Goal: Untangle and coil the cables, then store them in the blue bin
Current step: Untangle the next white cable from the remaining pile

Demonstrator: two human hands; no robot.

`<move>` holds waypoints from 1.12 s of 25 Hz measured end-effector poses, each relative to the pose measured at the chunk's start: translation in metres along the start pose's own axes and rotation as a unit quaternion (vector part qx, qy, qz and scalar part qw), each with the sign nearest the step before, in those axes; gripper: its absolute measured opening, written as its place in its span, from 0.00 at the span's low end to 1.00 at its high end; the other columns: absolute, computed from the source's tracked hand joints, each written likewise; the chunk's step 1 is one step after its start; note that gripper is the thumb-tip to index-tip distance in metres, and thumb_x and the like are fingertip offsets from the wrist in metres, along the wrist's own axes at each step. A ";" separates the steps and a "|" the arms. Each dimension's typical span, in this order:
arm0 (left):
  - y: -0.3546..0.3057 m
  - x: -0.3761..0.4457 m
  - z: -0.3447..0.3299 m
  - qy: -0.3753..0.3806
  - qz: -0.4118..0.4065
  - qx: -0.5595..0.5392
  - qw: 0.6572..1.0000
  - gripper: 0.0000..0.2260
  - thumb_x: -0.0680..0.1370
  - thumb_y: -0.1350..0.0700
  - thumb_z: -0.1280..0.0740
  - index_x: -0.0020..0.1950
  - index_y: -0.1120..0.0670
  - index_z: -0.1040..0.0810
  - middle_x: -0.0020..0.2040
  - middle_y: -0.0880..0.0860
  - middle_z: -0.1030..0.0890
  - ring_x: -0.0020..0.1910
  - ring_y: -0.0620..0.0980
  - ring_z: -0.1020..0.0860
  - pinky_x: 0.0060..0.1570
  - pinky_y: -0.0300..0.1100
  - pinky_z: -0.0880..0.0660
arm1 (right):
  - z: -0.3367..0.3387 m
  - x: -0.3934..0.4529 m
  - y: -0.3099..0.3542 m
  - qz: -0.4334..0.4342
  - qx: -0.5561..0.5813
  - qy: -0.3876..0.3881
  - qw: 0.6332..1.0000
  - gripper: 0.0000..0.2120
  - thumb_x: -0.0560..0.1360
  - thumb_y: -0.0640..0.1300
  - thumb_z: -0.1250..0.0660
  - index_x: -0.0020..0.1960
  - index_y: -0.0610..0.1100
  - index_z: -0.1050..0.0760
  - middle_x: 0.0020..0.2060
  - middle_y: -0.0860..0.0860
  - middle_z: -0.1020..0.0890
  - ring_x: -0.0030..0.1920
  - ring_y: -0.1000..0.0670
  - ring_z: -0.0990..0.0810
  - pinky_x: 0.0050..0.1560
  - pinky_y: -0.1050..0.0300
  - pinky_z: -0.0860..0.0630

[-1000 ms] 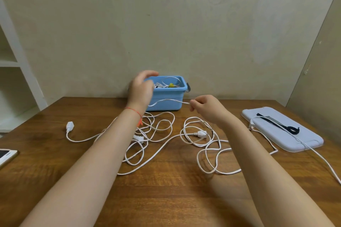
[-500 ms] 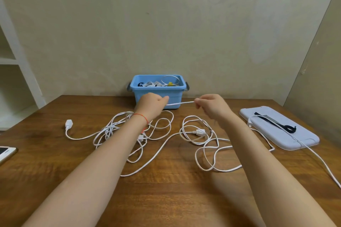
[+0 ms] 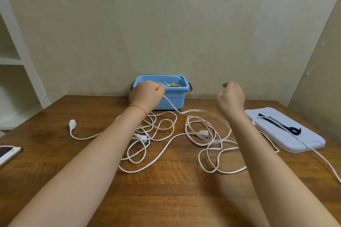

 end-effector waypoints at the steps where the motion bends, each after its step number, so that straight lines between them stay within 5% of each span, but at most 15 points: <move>1: -0.021 -0.001 -0.006 0.012 -0.024 -0.004 1.000 0.23 0.83 0.52 0.43 0.28 0.55 0.32 0.31 0.56 0.29 0.38 0.59 0.28 0.33 0.45 0.40 | -0.005 -0.012 0.030 0.053 0.066 0.033 0.996 0.15 0.78 0.38 0.42 0.63 0.38 0.25 0.59 0.41 0.21 0.61 0.41 0.25 0.61 0.52 0.31; 4: -0.061 -0.003 -0.018 0.028 -0.061 0.005 0.998 0.16 0.82 0.54 0.42 0.38 0.55 0.23 0.44 0.59 0.19 0.48 0.61 0.23 0.39 0.45 0.36 | -0.027 -0.052 0.089 0.068 0.260 0.173 0.948 0.11 0.83 0.46 0.44 0.54 0.42 0.25 0.41 0.49 0.20 0.41 0.50 0.22 0.46 0.55 0.28; 8: -0.044 -0.003 -0.027 0.053 -0.033 -0.050 0.997 0.23 0.84 0.46 0.46 0.35 0.54 0.26 0.41 0.57 0.22 0.44 0.57 0.26 0.41 0.45 0.36 | -0.035 -0.056 0.081 0.078 0.198 0.253 0.944 0.17 0.81 0.53 0.38 0.42 0.43 0.20 0.29 0.52 0.27 0.28 0.55 0.32 0.33 0.63 0.34; 10: -0.004 0.002 -0.021 0.035 0.029 -0.072 0.996 0.27 0.84 0.43 0.49 0.32 0.56 0.27 0.40 0.59 0.22 0.42 0.57 0.27 0.41 0.46 0.34 | -0.023 -0.037 0.049 0.036 0.235 0.200 0.950 0.12 0.79 0.48 0.33 0.41 0.44 0.18 0.28 0.54 0.27 0.28 0.58 0.33 0.30 0.65 0.36; 12: 0.048 0.006 -0.007 -0.009 0.101 -0.073 0.992 0.28 0.84 0.43 0.48 0.32 0.59 0.27 0.42 0.64 0.20 0.42 0.61 0.24 0.42 0.48 0.31 | 0.002 -0.008 -0.012 -0.091 0.295 0.043 0.950 0.10 0.78 0.45 0.33 0.39 0.45 0.20 0.28 0.53 0.27 0.32 0.53 0.31 0.32 0.60 0.35; 13: 0.071 0.005 0.002 -0.028 0.128 -0.062 0.989 0.28 0.84 0.44 0.48 0.34 0.61 0.25 0.43 0.66 0.20 0.44 0.63 0.23 0.43 0.49 0.30 | 0.014 0.001 -0.042 -0.134 0.275 -0.023 0.952 0.09 0.77 0.44 0.33 0.39 0.44 0.20 0.28 0.52 0.27 0.34 0.50 0.31 0.34 0.58 0.35; 15: 0.090 0.005 0.011 -0.043 0.143 -0.036 0.988 0.27 0.84 0.46 0.48 0.39 0.63 0.21 0.43 0.66 0.20 0.44 0.63 0.24 0.42 0.49 0.31 | 0.017 0.008 -0.071 -0.165 0.159 -0.038 0.973 0.08 0.75 0.42 0.35 0.44 0.41 0.18 0.33 0.46 0.22 0.38 0.44 0.26 0.42 0.54 0.29; 18: 0.053 0.008 -0.001 -0.021 0.099 -0.012 0.995 0.26 0.84 0.47 0.49 0.41 0.62 0.20 0.45 0.66 0.19 0.43 0.63 0.25 0.39 0.46 0.34 | -0.009 0.001 -0.034 -0.074 0.035 0.022 0.996 0.18 0.76 0.38 0.38 0.64 0.39 0.23 0.62 0.40 0.24 0.63 0.40 0.25 0.66 0.50 0.30; 19: 0.031 0.006 -0.010 -0.003 0.071 -0.010 0.997 0.26 0.85 0.46 0.50 0.42 0.61 0.20 0.47 0.65 0.19 0.45 0.62 0.24 0.40 0.45 0.35 | -0.016 -0.009 -0.003 -0.010 0.062 0.040 0.997 0.19 0.77 0.37 0.39 0.67 0.39 0.25 0.65 0.42 0.25 0.66 0.43 0.27 0.67 0.53 0.33; 22: -0.017 -0.001 -0.032 0.048 0.027 -0.076 0.996 0.27 0.85 0.43 0.51 0.45 0.58 0.19 0.50 0.61 0.18 0.51 0.60 0.23 0.46 0.47 0.32 | -0.040 -0.046 0.075 0.096 0.222 0.156 0.958 0.13 0.81 0.42 0.41 0.60 0.42 0.21 0.54 0.48 0.18 0.54 0.52 0.21 0.54 0.57 0.29; 25: -0.017 0.001 -0.043 0.087 0.057 -0.211 0.972 0.31 0.84 0.39 0.52 0.30 0.54 0.25 0.38 0.56 0.19 0.46 0.58 0.22 0.55 0.50 0.28 | -0.060 -0.065 0.090 0.132 0.208 0.251 0.936 0.12 0.82 0.44 0.41 0.48 0.43 0.20 0.36 0.51 0.21 0.34 0.58 0.26 0.37 0.62 0.30; 28: 0.017 0.001 -0.045 0.086 0.115 -0.262 0.954 0.30 0.84 0.41 0.49 0.25 0.53 0.33 0.25 0.47 0.28 0.31 0.50 0.28 0.43 0.44 0.32 | -0.041 -0.035 0.059 0.085 0.222 0.137 0.962 0.12 0.82 0.43 0.39 0.43 0.43 0.20 0.33 0.49 0.23 0.33 0.56 0.29 0.33 0.64 0.34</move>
Point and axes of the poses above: each hand's wrist, its own x-axis towards the middle knuckle, its own z-axis out of the back of the hand, y = z × x, the point moved 8 cm from there along x, towards the middle knuckle
